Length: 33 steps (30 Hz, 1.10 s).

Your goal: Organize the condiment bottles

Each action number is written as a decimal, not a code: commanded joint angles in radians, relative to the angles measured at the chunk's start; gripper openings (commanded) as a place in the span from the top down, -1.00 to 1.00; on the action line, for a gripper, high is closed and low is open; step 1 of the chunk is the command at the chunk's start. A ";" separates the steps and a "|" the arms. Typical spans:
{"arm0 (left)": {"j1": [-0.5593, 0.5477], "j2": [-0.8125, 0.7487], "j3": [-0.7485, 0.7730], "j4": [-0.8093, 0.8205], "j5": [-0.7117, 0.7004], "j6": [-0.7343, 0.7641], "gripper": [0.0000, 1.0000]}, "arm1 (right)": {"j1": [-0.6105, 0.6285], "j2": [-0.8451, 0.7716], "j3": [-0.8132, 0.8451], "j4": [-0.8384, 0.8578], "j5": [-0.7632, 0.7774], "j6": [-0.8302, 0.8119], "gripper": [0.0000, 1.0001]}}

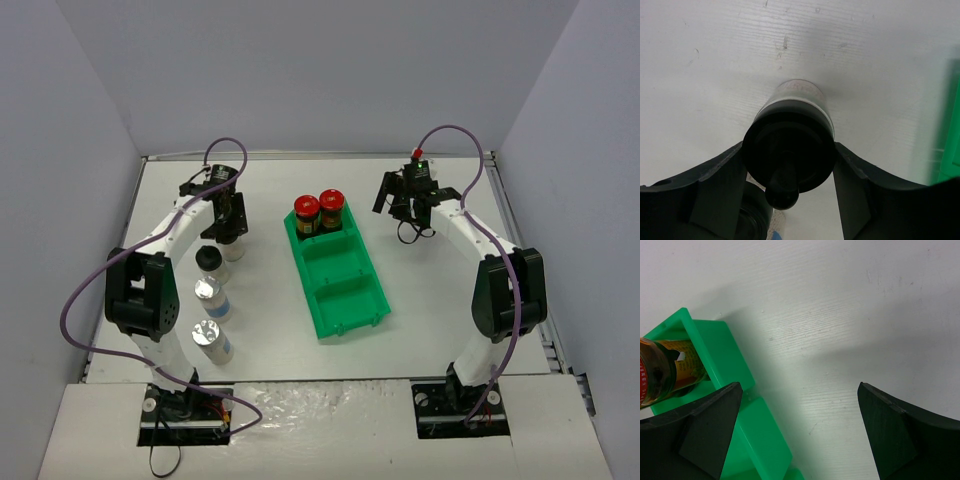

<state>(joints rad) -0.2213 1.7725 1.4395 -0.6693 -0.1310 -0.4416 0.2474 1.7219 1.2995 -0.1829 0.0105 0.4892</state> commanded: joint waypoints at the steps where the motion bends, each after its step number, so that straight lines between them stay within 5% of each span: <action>1: 0.000 -0.035 0.029 -0.007 0.007 -0.010 0.89 | 0.000 -0.039 0.004 0.036 0.007 0.000 -0.95; 15: -0.013 -0.121 0.060 0.221 0.051 0.103 1.00 | 0.000 -0.038 0.016 0.035 0.004 -0.001 -0.95; 23: -0.045 -0.140 0.176 0.186 0.085 0.153 1.00 | 0.000 -0.047 0.017 0.036 0.007 -0.003 -0.95; 33: -0.216 -0.207 0.287 0.097 0.045 0.219 1.00 | 0.000 -0.047 0.020 0.035 0.013 -0.004 -0.95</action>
<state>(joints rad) -0.3760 1.6582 1.5996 -0.5845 -0.0765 -0.2654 0.2474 1.7219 1.2995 -0.1829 0.0109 0.4890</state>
